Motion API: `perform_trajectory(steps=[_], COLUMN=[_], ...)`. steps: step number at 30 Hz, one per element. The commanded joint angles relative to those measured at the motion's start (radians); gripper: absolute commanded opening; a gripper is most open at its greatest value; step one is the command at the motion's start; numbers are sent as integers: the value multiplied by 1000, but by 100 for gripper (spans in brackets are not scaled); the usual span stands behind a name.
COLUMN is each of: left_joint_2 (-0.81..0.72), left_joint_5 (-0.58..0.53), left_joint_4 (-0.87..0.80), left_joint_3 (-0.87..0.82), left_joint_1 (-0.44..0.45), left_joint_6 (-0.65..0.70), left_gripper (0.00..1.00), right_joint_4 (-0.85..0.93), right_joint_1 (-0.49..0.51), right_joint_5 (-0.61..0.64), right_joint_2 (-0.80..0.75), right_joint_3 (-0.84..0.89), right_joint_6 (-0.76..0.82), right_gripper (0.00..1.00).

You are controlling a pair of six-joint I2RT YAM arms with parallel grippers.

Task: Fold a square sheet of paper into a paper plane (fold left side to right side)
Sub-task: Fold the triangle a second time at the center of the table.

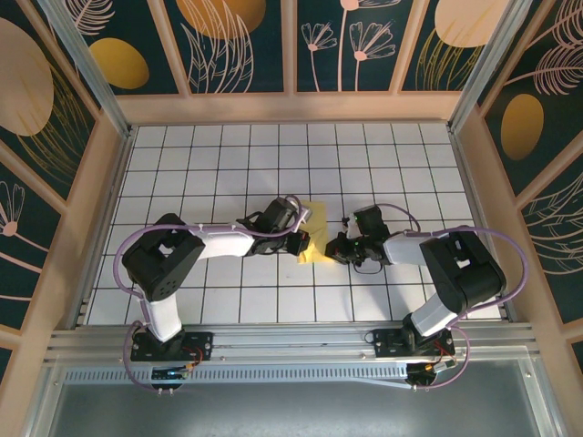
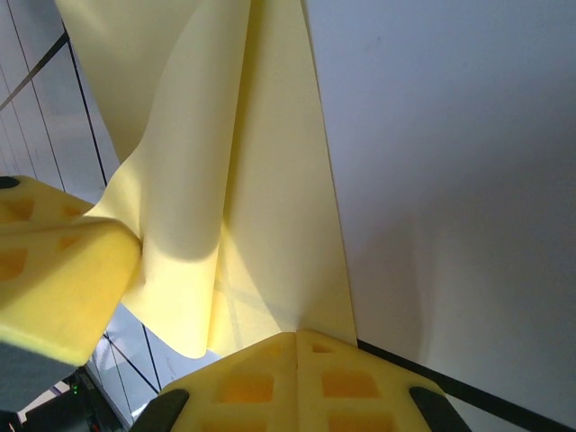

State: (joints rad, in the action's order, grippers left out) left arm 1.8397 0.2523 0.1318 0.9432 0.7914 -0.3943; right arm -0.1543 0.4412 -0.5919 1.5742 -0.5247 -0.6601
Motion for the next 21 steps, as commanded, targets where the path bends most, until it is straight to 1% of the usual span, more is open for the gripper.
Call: perform_trajectory(steps=[1,8,18,21], left_joint_2=[20,28,35,38], left_joint_5=[-4,3,-17,-27], left_joint_4=[23,32,37,31], left_joint_3=[10,23,24,55], left_joint_1=[-15,-22,-27,-29], left_joint_6=[24,45,72,81], left_gripper=[0,0,0,0], right_joint_4=[65,67,68,69], right_joint_1=[7,8,7,7], right_joint_5=[50,49,47,49], right_joint_2=[32,35,42,42], right_joint_3=[-11,-9,-9,-9], right_joint_6=[25,27,27,29], right_gripper=[0,0,0,0])
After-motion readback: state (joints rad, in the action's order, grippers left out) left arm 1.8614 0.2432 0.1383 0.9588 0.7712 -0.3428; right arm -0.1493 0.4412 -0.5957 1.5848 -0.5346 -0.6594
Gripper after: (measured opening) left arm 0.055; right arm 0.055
